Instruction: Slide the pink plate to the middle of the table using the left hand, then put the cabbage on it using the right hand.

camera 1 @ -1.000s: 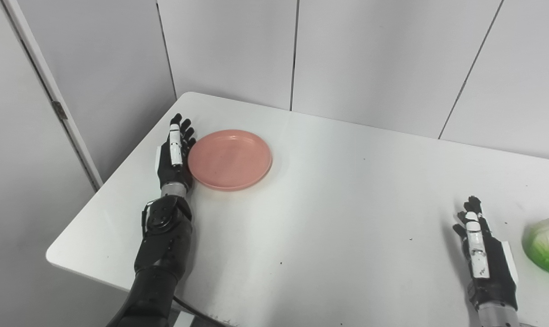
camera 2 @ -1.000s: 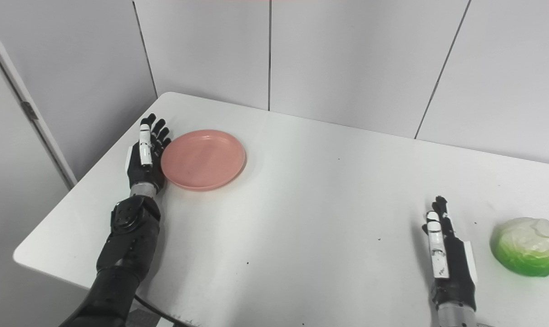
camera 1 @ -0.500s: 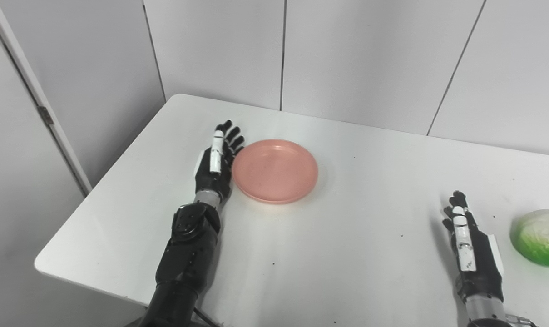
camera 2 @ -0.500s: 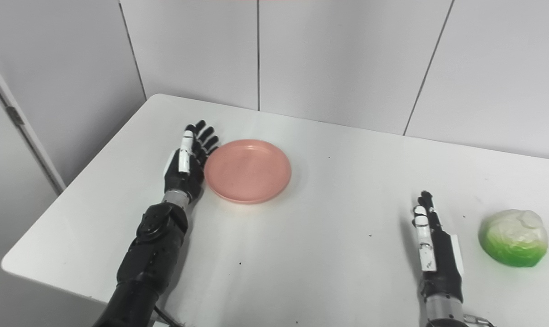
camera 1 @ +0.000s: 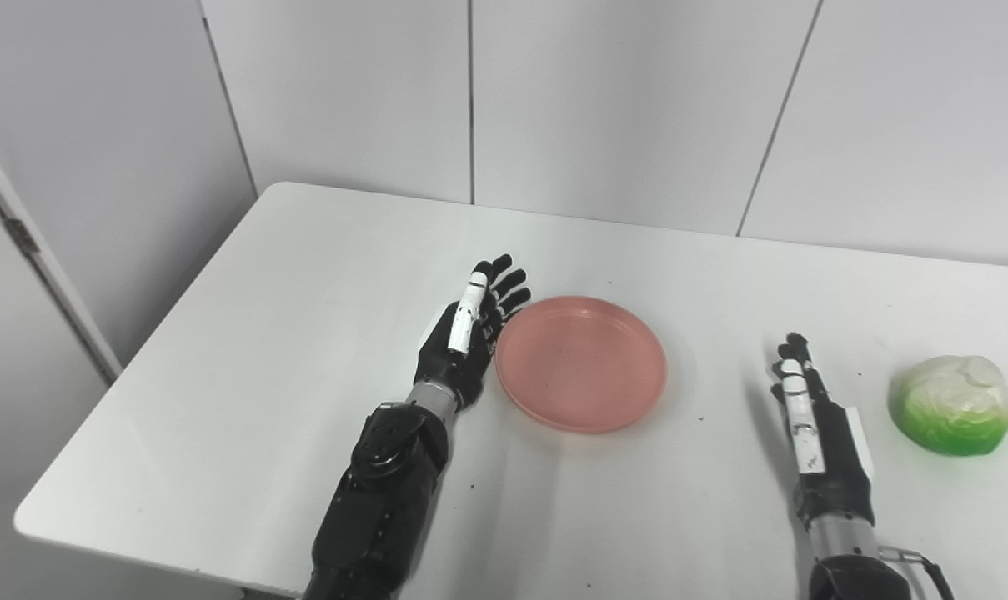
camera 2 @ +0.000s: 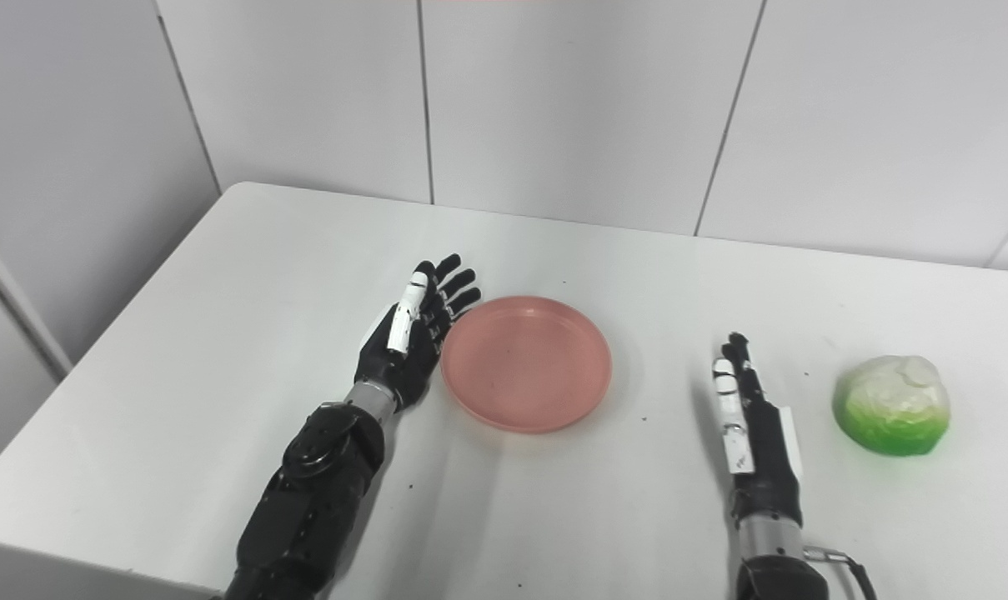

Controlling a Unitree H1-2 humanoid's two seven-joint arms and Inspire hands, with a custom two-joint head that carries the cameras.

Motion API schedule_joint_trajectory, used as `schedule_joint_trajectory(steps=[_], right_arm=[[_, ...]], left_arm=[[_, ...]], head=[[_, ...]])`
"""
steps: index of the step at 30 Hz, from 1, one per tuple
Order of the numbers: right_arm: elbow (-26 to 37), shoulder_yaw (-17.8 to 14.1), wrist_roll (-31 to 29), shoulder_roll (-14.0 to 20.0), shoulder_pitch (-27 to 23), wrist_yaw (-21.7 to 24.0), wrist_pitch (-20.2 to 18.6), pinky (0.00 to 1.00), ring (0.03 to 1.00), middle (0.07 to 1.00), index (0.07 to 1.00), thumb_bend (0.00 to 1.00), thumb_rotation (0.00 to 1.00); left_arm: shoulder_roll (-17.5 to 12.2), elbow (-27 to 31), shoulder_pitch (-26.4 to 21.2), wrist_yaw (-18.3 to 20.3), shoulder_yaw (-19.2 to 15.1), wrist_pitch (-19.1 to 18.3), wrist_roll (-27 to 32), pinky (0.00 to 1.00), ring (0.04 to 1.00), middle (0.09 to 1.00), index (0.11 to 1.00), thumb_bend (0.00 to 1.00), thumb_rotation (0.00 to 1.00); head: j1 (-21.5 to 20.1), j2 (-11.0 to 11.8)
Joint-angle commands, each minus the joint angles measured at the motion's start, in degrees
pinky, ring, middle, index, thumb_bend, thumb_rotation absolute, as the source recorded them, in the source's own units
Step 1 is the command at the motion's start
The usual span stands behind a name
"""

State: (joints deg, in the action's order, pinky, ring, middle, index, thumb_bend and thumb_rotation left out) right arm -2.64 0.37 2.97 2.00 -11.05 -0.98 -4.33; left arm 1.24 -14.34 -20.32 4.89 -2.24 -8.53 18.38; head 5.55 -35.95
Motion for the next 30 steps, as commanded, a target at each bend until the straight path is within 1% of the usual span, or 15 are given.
schedule_joint_trajectory(steps=[1, 8, 9, 14, 18, 23, 30], right_arm=[[1.6, 0.2, 0.4, -0.5, -1.1, -0.3, -1.1, 0.97, 0.954, 0.958, 0.963, 0.22, 1.0], [1.6, 0.6, 0.8, -1.3, -1.3, -0.5, -1.5, 0.99, 0.958, 0.963, 0.967, 0.2, 1.0], [1.7, 0.7, 1.0, -1.5, -1.4, -0.6, -1.8, 0.99, 0.959, 0.964, 0.966, 0.2, 1.0], [2.0, 1.1, 1.9, -2.2, -1.5, -0.9, -2.0, 0.96, 0.953, 0.959, 0.962, 0.19, 1.0], [1.7, 1.1, 2.0, -3.1, -1.6, -1.7, -2.0, 0.94, 0.941, 0.953, 0.958, 0.19, 1.0], [1.4, 1.4, 2.5, -3.7, -1.9, -2.4, -2.3, 0.94, 0.936, 0.946, 0.955, 0.2, 1.0], [1.4, 1.3, 3.5, -3.9, -2.4, -2.8, -2.4, 0.95, 0.94, 0.947, 0.955, 0.23, 1.0]], left_arm=[[0.3, 2.8, -0.1, 0.8, 0.7, -1.3, -0.7, 0.94, 0.919, 0.925, 0.922, 0.44, 1.0], [0.7, 9.1, 2.3, 3.6, 3.3, -4.1, 0.5, 0.96, 0.928, 0.938, 0.932, 0.45, 1.0], [0.7, 10.0, 2.6, 4.0, 3.6, -4.5, 0.7, 0.97, 0.93, 0.939, 0.932, 0.44, 1.0], [0.7, 13.7, 3.9, 4.6, 4.8, -6.7, 0.5, 0.96, 0.921, 0.934, 0.927, 0.45, 1.0], [0.1, 14.1, 4.2, 5.3, 4.3, -7.1, 1.0, 0.96, 0.928, 0.933, 0.925, 0.46, 1.0], [0.0, 14.2, 4.3, 5.5, 3.4, -7.8, 1.6, 0.95, 0.93, 0.93, 0.922, 0.45, 1.0], [-1.1, 12.7, 3.9, 6.4, 2.0, -7.2, 2.2, 0.96, 0.94, 0.937, 0.935, 0.45, 1.0]], head=[[-0.3, 0.0], [-3.6, -0.3], [-4.5, -0.4], [-6.1, -0.4], [-8.9, -0.4], [-10.1, -0.6], [-12.5, -0.3]])
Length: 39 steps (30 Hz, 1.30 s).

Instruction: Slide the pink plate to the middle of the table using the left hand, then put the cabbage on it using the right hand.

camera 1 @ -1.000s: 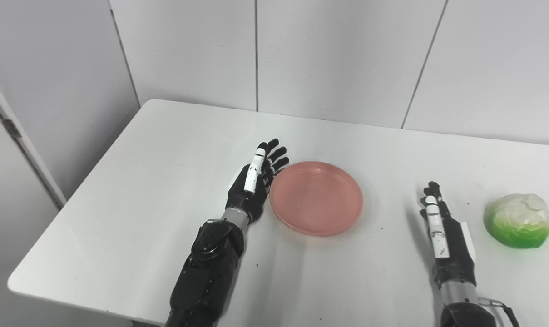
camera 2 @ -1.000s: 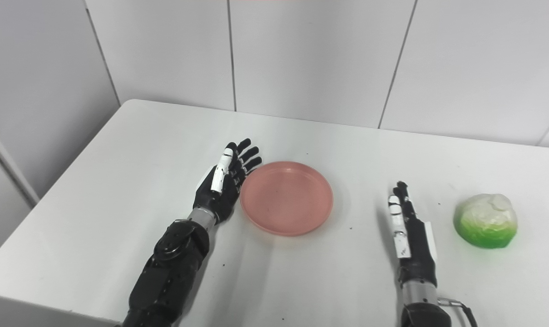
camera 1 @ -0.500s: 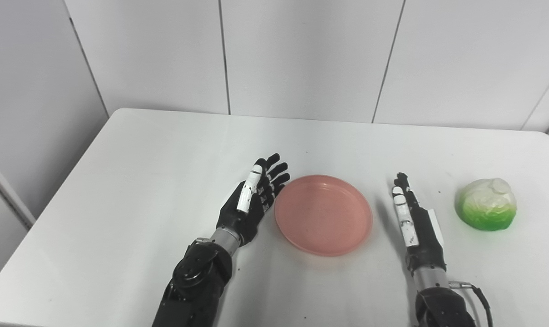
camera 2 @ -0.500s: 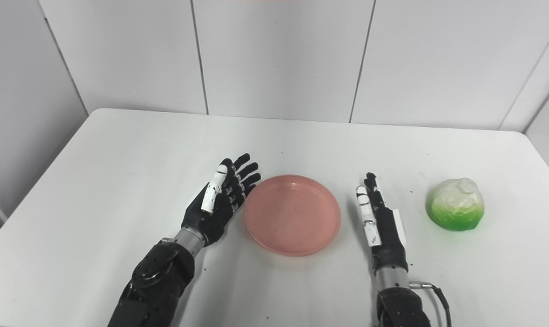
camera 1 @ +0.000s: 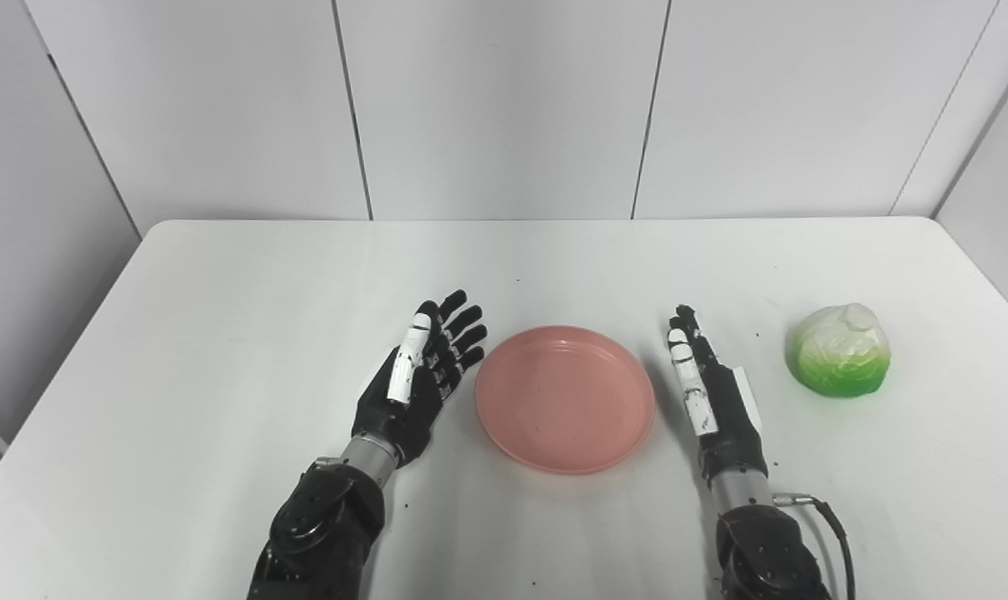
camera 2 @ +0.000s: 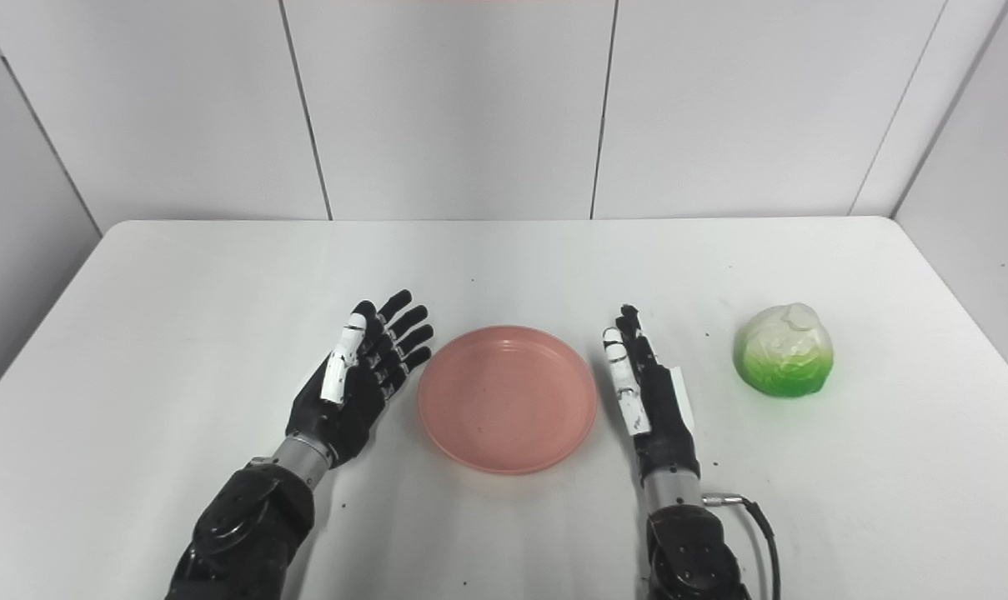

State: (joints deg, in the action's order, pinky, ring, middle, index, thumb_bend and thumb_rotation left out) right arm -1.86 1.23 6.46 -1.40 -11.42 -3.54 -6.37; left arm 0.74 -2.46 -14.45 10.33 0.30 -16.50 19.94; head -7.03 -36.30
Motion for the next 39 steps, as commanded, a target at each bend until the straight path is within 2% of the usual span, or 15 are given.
schedule_joint_trajectory(steps=[1, 3, 4, 8, 12, 19, 27, 30, 33, 37, 39], right_arm=[[0.6, 0.4, 0.3, -0.4, -2.2, -0.3, -0.2, 0.96, 0.944, 0.95, 0.957, 0.23, 1.0], [0.7, 0.2, 0.4, -0.4, -2.4, -0.4, 0.4, 0.97, 0.95, 0.951, 0.958, 0.24, 1.0], [0.8, 0.0, 0.4, -0.4, -2.5, -0.5, 0.7, 0.93, 0.942, 0.948, 0.953, 0.25, 1.0], [2.2, -0.2, 1.2, 0.1, -3.2, -0.8, 1.1, 0.91, 0.949, 0.957, 0.959, 0.26, 1.0], [3.3, 0.7, 5.2, 1.2, -4.1, -1.7, 2.5, 0.96, 0.966, 0.954, 0.961, 0.27, 1.0], [7.3, 2.0, 11.8, 2.8, -6.0, -3.6, 2.8, 0.89, 0.943, 0.945, 0.948, 0.38, 1.0], [9.1, 3.1, 18.9, 4.5, -8.8, -7.2, 6.2, 0.87, 0.902, 0.91, 0.912, 0.4, 1.0], [9.4, 3.2, 21.5, 4.5, -9.5, -8.8, 6.6, 0.86, 0.892, 0.899, 0.904, 0.44, 1.0], [10.3, 3.5, 25.2, 4.4, -10.0, -10.3, 5.3, 0.85, 0.885, 0.895, 0.903, 0.51, 1.0], [12.0, 2.6, 29.5, 5.0, -10.9, -10.8, 2.5, 0.83, 0.889, 0.913, 0.918, 0.66, 1.0], [12.8, 1.7, 30.8, 5.5, -11.5, -10.6, 1.2, 0.83, 0.892, 0.921, 0.924, 0.73, 0.97]], left_arm=[[-0.7, 0.6, -2.0, 1.3, -0.7, 1.0, 0.8, 0.96, 0.939, 0.938, 0.935, 0.46, 1.0], [-1.0, 0.1, -2.0, 1.6, -0.9, 1.3, 0.7, 0.96, 0.942, 0.942, 0.94, 0.46, 1.0], [-1.0, -0.1, -2.0, 1.8, -1.0, 1.4, 0.6, 0.96, 0.936, 0.937, 0.935, 0.46, 1.0], [-1.5, -0.6, -1.9, 2.6, -1.3, 1.8, 0.5, 0.96, 0.93, 0.937, 0.935, 0.46, 1.0], [-1.9, -1.5, -1.8, 3.1, -1.9, 2.7, 0.5, 0.95, 0.922, 0.932, 0.931, 0.46, 1.0], [-2.7, -3.4, -1.8, 4.3, -2.9, 4.0, 0.7, 0.96, 0.926, 0.937, 0.933, 0.46, 1.0], [-4.3, -7.4, -2.2, 7.6, -4.0, 6.8, 1.8, 0.97, 0.943, 0.945, 0.943, 0.47, 1.0], [-4.9, -9.0, -2.6, 8.6, -4.5, 7.7, 2.1, 0.97, 0.94, 0.944, 0.941, 0.47, 1.0], [-5.5, -10.6, -2.9, 10.1, -5.2, 8.3, 2.9, 0.96, 0.938, 0.942, 0.942, 0.46, 1.0], [-6.5, -13.4, -3.6, 12.2, -6.1, 9.6, 4.3, 0.96, 0.932, 0.941, 0.938, 0.45, 1.0], [-7.0, -14.4, -3.9, 13.1, -6.3, 10.0, 4.6, 0.96, 0.933, 0.943, 0.94, 0.46, 1.0]], head=[[-0.8, 0.2], [-1.5, 0.4], [-1.5, 0.4], [-3.1, 0.6], [-5.2, 1.0], [-8.5, 2.3], [-13.9, 4.0], [-15.1, 4.2], [-17.8, 4.6], [-19.8, 4.7], [-20.5, 4.7]])
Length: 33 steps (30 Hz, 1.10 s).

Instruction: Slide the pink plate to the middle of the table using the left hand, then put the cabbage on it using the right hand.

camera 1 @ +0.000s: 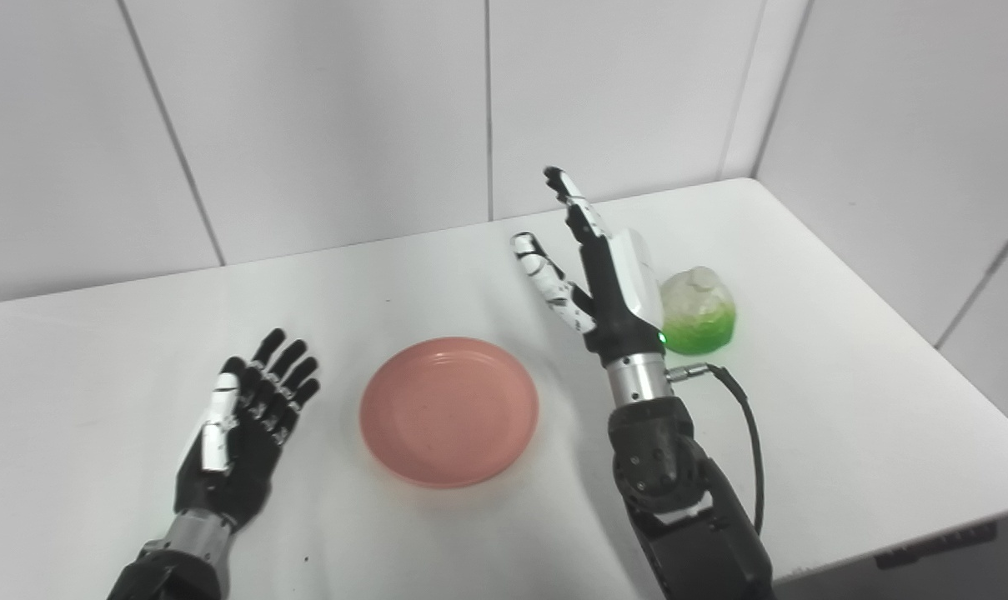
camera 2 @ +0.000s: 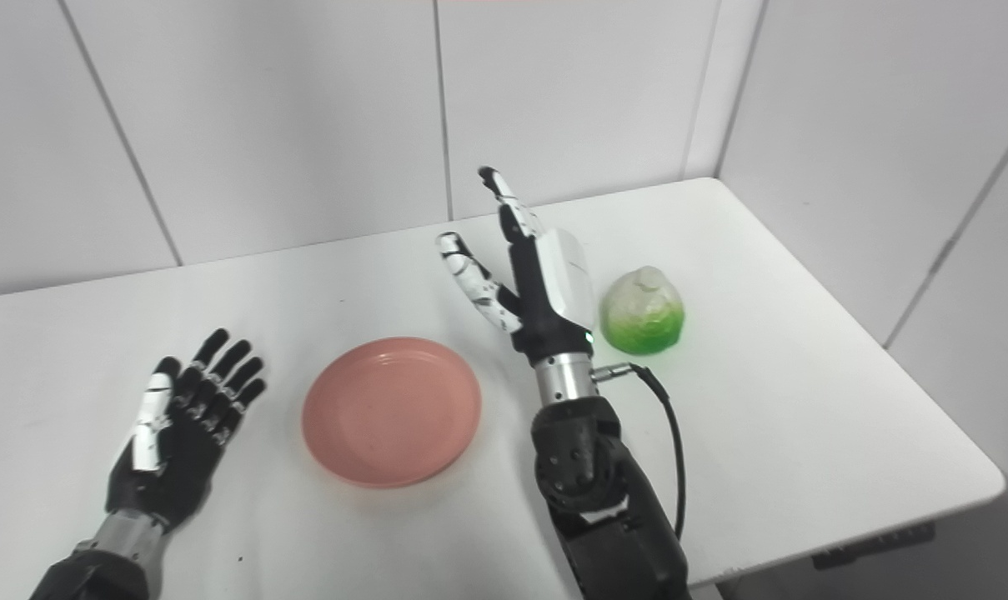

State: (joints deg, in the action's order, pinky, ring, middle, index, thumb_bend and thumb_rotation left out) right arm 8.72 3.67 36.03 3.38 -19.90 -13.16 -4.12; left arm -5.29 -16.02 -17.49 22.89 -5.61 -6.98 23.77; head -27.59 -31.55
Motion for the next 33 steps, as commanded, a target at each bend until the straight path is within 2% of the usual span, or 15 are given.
schedule_joint_trajectory(steps=[1, 3, 6, 12, 18, 23, 33], right_arm=[[2.6, -1.2, 1.9, 1.0, -3.3, -0.9, -1.6, 0.83, 0.89, 0.921, 0.924, 0.76, 0.95], [3.1, -2.4, 2.9, 1.8, -3.8, -0.9, -2.5, 0.81, 0.884, 0.917, 0.928, 0.82, 0.91], [3.9, -4.8, 3.5, 3.5, -4.1, -0.7, -3.6, 0.8, 0.882, 0.911, 0.93, 0.9, 0.77], [6.8, -9.0, 4.0, 6.9, -3.1, 0.8, -8.1, 0.84, 0.91, 0.933, 0.953, 1.0, 0.66], [8.0, -12.6, 3.4, 10.5, -0.9, 2.0, -10.3, 0.85, 0.919, 0.948, 0.98, 1.0, 0.63], [8.5, -13.6, 2.8, 11.9, 0.8, 3.3, -12.4, 0.85, 0.941, 0.987, 1.0, 1.0, 0.64], [6.1, -14.4, 0.0, 11.6, 3.8, 2.8, -12.5, 0.82, 0.964, 1.0, 1.0, 1.0, 0.65]], left_arm=[[-1.2, -1.0, -1.0, 0.6, -0.6, 0.5, 0.7, 0.96, 0.933, 0.944, 0.939, 0.46, 1.0], [-1.3, -0.9, -1.0, 0.2, -0.9, 0.1, 0.7, 0.95, 0.926, 0.937, 0.931, 0.46, 1.0], [-1.4, -0.7, -1.0, -0.3, -1.4, -1.0, 0.9, 0.94, 0.923, 0.932, 0.927, 0.46, 1.0], [-1.7, -1.3, -1.3, 0.0, -1.9, -1.4, 1.2, 0.94, 0.924, 0.932, 0.928, 0.44, 1.0], [-1.9, -1.7, -1.3, 0.0, -2.0, -1.9, 1.3, 0.94, 0.926, 0.935, 0.932, 0.44, 1.0], [-2.1, -1.7, -1.3, -0.1, -1.9, -1.8, 1.1, 0.94, 0.927, 0.934, 0.931, 0.44, 1.0], [-2.5, -1.2, -1.3, -0.3, -2.4, -2.8, 1.5, 0.93, 0.92, 0.926, 0.919, 0.44, 1.0]], head=[[-0.5, -0.1], [-0.9, -0.2], [-1.4, -0.4], [-2.3, -0.7], [-2.5, -0.9], [-2.7, -1.1], [-3.3, -1.3]])
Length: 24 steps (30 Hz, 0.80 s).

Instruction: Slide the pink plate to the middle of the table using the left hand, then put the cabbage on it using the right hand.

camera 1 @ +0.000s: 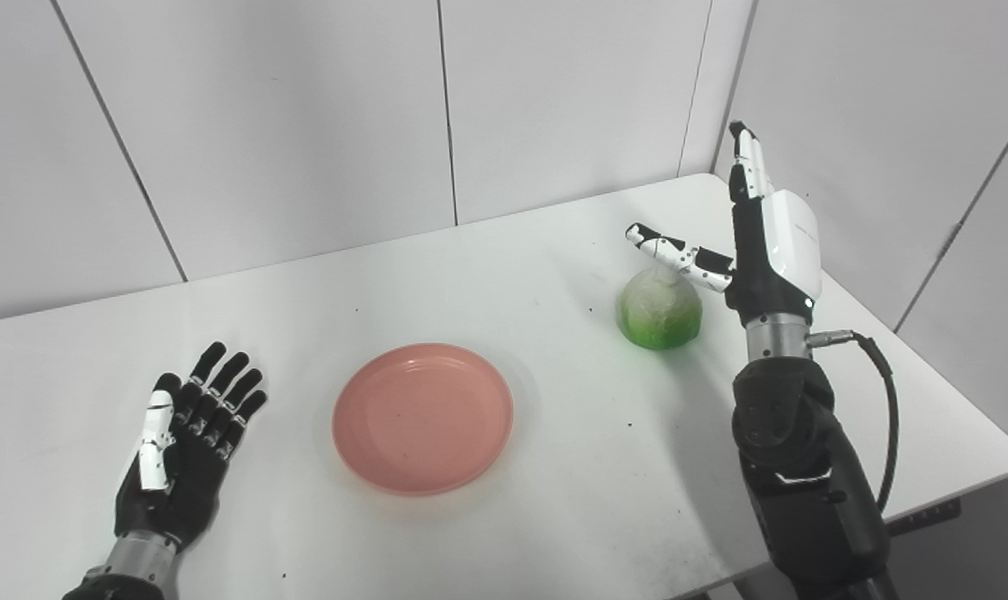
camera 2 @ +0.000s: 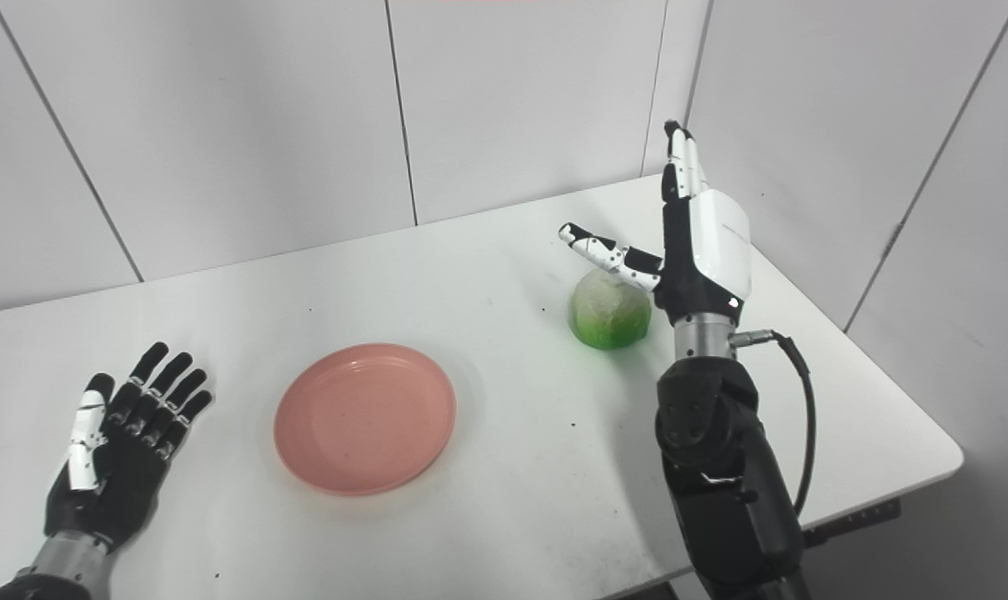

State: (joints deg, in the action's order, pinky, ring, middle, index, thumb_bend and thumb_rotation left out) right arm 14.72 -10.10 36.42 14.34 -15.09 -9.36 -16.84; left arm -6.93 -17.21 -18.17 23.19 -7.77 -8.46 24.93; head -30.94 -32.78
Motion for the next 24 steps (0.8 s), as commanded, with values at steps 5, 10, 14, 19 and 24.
schedule_joint_trajectory(steps=[5, 10, 14, 19, 24], right_arm=[[-2.3, -0.8, -2.2, 0.4, -0.1, -1.8, 0.8, 0.83, 0.968, 1.0, 1.0, 1.0, 0.63], [-7.2, -0.1, -3.6, 0.0, 0.3, -3.1, 1.4, 0.81, 0.967, 1.0, 1.0, 1.0, 0.64], [-11.3, 0.5, -4.6, 0.6, -0.4, -4.1, 2.6, 0.79, 0.954, 1.0, 1.0, 1.0, 0.66], [-13.8, 0.6, -6.1, 1.2, -1.0, -4.4, 2.7, 0.8, 0.96, 1.0, 1.0, 1.0, 0.65], [-15.1, 0.6, -7.0, 1.6, -1.4, -4.7, 2.5, 0.82, 0.972, 1.0, 1.0, 1.0, 0.64]], left_arm=[[-1.1, 0.5, -0.4, -0.7, -0.7, -2.0, 0.4, 0.92, 0.909, 0.919, 0.913, 0.43, 1.0], [-1.6, -0.2, -0.5, -0.4, -1.2, -2.7, 1.1, 0.94, 0.924, 0.931, 0.927, 0.43, 1.0], [-1.7, 0.2, -0.5, -1.1, -1.4, -3.8, 1.4, 0.93, 0.915, 0.925, 0.919, 0.43, 1.0], [-1.7, 0.4, -0.5, -1.4, -1.4, -4.1, 1.3, 0.92, 0.909, 0.92, 0.914, 0.42, 1.0], [-1.9, 0.5, -0.4, -1.2, -1.1, -4.0, 1.1, 0.92, 0.906, 0.916, 0.913, 0.42, 1.0]], head=[[-0.8, 0.4], [-2.0, 0.5], [-2.2, 0.0], [-2.2, -0.2], [-2.3, -0.6]])
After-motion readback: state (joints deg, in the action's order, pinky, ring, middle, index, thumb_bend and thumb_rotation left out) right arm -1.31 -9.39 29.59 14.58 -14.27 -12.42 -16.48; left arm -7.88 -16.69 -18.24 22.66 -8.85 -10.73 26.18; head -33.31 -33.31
